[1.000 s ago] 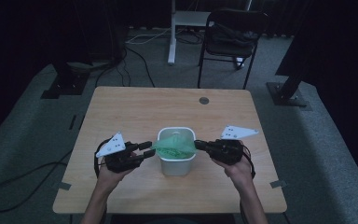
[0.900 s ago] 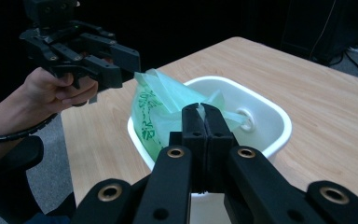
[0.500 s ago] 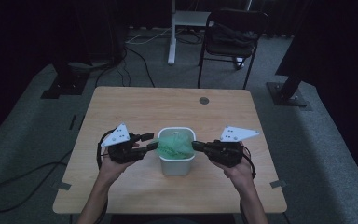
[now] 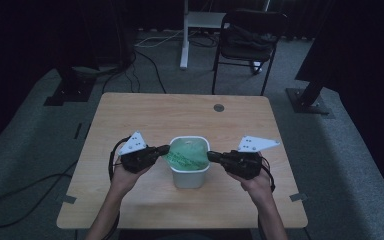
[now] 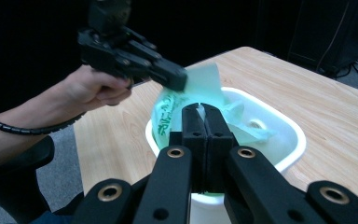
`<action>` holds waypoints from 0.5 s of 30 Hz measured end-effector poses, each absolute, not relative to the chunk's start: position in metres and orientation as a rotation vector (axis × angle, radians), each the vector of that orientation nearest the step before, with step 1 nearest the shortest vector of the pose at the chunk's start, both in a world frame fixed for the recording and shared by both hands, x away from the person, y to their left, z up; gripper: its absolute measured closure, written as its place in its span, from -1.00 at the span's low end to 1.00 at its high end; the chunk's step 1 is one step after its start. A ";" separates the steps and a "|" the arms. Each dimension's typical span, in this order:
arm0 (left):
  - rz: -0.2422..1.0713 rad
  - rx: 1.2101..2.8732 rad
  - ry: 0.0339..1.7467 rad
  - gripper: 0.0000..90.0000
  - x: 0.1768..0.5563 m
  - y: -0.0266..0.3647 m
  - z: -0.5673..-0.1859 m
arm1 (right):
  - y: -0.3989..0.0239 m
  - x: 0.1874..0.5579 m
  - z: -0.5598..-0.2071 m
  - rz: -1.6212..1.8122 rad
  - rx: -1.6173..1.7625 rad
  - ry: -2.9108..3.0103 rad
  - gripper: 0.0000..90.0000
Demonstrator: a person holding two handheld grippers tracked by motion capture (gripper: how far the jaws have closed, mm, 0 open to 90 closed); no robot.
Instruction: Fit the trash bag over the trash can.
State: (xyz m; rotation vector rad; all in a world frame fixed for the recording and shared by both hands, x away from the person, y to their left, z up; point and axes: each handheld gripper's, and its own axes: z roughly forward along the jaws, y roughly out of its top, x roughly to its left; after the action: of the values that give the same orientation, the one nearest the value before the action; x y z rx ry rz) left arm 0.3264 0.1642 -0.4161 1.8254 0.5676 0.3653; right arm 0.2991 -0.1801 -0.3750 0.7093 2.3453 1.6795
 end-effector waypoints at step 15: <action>0.279 1.736 0.500 1.00 0.287 0.180 -0.435 | -0.195 0.295 -0.404 1.650 0.835 2.375 0.99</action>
State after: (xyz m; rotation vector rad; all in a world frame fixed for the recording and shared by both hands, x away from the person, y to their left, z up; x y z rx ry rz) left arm 0.2867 0.1804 -0.4345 1.7362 0.5002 0.2789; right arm 0.2946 -0.1946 -0.4036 0.8349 2.3755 1.6496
